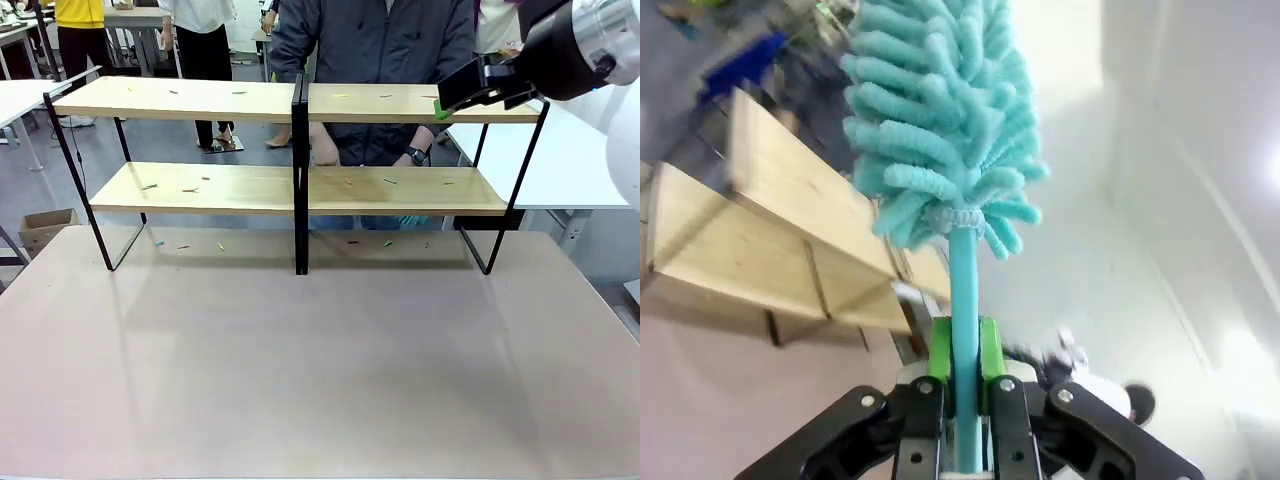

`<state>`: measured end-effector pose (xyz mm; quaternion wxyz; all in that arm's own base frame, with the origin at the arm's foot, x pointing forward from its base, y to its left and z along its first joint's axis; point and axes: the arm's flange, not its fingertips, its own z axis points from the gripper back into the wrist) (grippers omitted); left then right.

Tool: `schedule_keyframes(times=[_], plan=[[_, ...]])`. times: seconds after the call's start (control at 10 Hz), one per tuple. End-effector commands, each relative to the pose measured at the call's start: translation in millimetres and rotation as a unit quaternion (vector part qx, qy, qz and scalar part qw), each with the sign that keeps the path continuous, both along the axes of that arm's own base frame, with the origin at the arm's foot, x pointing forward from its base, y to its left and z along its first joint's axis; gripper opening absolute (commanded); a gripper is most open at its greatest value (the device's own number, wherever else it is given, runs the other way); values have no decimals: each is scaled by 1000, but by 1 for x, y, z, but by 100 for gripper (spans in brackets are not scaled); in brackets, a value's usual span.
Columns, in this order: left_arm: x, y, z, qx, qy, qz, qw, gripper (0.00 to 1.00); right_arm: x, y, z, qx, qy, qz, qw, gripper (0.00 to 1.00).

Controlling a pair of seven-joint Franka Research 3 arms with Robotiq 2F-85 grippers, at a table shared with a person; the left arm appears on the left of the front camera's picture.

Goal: Clean the shelves.
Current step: Clean a randomly selected level of the Shelf with the Duster.

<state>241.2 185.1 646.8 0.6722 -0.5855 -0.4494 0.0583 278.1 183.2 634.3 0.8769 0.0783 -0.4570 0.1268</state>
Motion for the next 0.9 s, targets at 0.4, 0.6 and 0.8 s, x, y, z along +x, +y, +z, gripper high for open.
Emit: schedule_keyframes(times=[0.4, 0.6, 0.8], plan=[[-75, -198, -80, 235, 94, -352, 901, 13, 0, 1, 0, 2, 1, 1, 1000, 100], [-91, -215, -132, 289, 180, -373, 863, 13, 0, 1, 0, 2, 1, 1, 1000, 100], [-94, -208, -152, 363, 241, -372, 820, 13, 0, 1, 0, 2, 1, 1, 1000, 100]])
